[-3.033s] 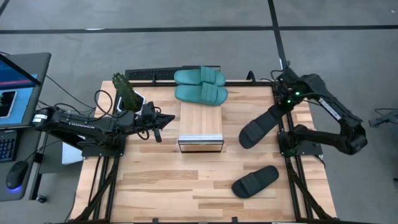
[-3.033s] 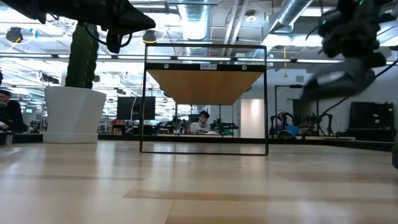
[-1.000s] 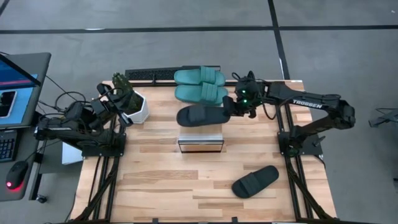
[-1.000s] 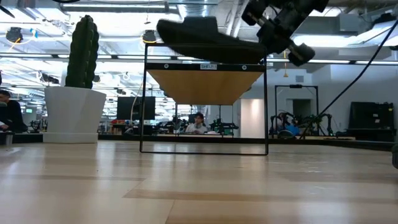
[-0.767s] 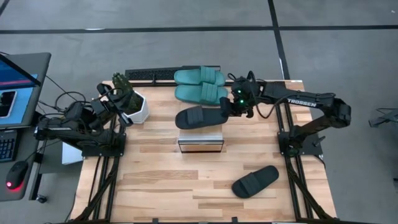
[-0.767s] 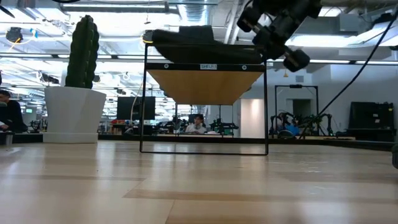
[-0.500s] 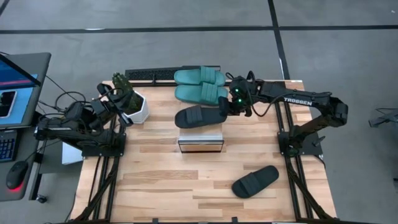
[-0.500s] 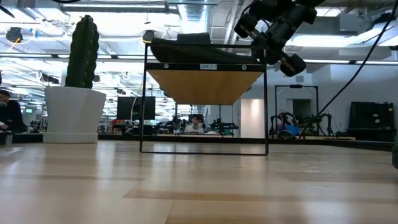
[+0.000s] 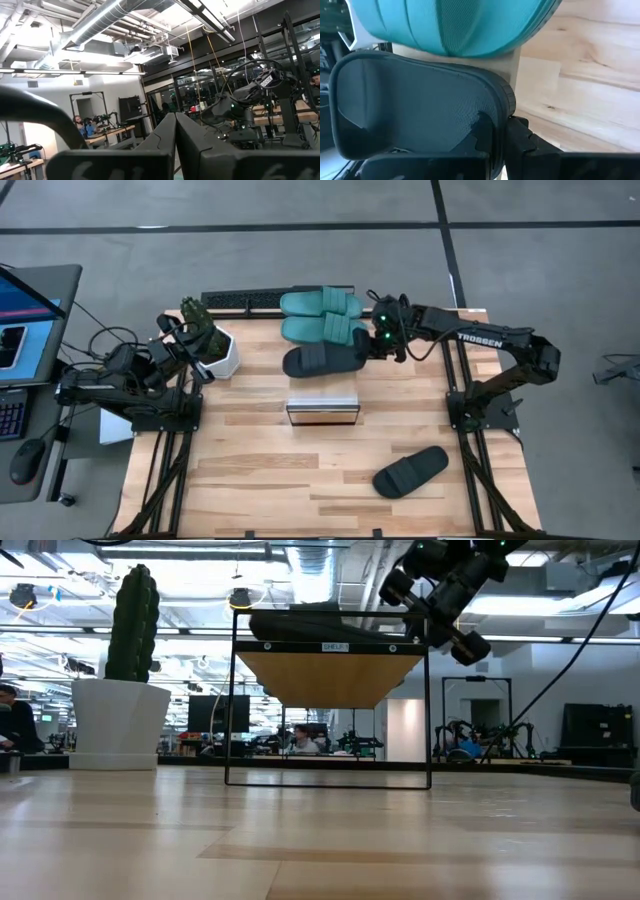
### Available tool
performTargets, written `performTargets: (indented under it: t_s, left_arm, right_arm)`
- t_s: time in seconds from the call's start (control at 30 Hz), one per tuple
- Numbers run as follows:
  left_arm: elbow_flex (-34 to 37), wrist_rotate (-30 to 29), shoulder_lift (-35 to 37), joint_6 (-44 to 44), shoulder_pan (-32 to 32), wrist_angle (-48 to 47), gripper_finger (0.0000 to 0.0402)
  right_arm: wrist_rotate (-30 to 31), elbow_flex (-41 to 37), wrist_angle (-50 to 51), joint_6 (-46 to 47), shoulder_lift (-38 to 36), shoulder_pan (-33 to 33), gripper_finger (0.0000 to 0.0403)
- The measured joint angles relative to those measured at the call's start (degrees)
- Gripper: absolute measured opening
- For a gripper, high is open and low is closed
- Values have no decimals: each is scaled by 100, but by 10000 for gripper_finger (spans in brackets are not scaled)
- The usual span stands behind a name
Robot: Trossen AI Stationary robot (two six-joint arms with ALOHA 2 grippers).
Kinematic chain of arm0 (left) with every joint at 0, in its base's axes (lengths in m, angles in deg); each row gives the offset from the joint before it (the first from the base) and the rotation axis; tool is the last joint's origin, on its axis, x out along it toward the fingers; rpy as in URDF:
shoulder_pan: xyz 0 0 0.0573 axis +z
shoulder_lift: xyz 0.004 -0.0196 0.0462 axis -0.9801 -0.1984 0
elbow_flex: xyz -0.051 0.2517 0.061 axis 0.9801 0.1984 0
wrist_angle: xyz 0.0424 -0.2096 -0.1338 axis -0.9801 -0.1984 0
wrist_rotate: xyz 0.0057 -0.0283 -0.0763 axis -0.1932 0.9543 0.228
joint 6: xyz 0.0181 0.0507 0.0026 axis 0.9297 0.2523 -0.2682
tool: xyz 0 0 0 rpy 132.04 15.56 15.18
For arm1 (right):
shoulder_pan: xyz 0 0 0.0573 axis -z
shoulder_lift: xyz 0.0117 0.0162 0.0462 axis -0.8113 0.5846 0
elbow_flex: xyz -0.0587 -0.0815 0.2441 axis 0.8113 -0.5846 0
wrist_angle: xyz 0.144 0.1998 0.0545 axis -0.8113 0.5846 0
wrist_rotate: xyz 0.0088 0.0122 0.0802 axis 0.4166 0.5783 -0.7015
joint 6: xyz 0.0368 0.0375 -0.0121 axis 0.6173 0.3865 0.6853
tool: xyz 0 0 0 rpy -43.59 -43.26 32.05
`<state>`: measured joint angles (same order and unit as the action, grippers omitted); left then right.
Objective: Pick and place slides into the shelf
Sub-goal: Put the top black slide on the shelf
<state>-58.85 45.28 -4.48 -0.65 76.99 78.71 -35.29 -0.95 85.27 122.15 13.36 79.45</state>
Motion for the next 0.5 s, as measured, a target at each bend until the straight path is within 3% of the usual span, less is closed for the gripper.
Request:
performTargets:
  t_s: [0.5]
  left_arm:
    - [0,0,0,-2,0,-5,0]
  right_arm:
    - [-23,0,31,-62,10,152,7]
